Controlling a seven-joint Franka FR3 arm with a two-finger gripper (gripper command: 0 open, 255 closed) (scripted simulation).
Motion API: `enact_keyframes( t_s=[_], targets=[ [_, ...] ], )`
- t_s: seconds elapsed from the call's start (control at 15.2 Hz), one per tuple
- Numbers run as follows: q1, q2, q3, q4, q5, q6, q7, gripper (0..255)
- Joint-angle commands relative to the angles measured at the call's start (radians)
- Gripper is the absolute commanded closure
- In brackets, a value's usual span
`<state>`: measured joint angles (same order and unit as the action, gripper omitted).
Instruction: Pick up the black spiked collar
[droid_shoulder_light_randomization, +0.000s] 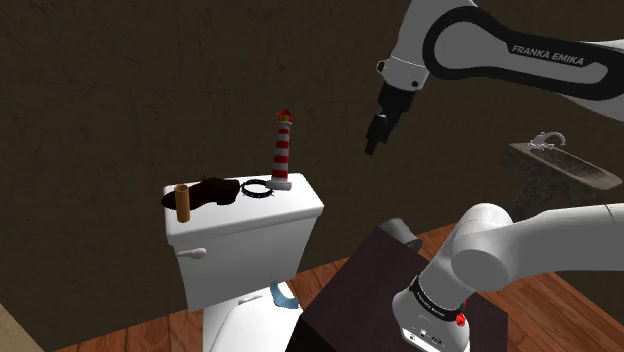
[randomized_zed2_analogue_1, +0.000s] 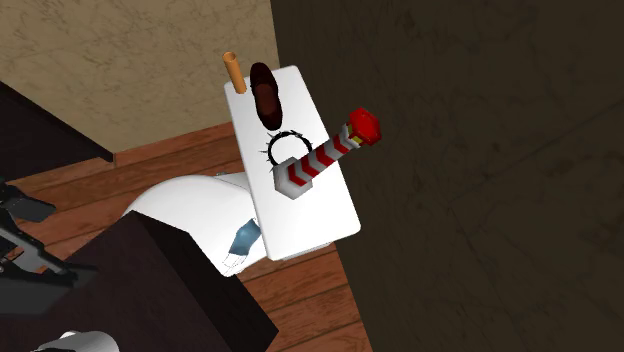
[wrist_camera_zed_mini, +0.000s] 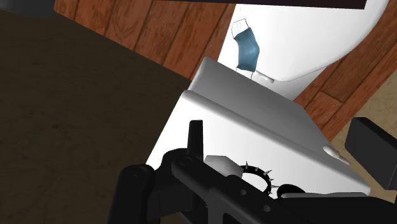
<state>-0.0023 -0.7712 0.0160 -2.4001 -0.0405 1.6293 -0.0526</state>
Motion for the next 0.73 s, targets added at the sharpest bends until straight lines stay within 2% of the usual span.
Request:
enact_keyframes(
  t_s=[0.0,0.66],
  targets=[
    [0.000,0.000,0.000,0.000,0.000,0.000,0.000,0],
    [0.044,0.341,-0.016,0.028,-0.005,0.291,-0.114,0]
  ],
)
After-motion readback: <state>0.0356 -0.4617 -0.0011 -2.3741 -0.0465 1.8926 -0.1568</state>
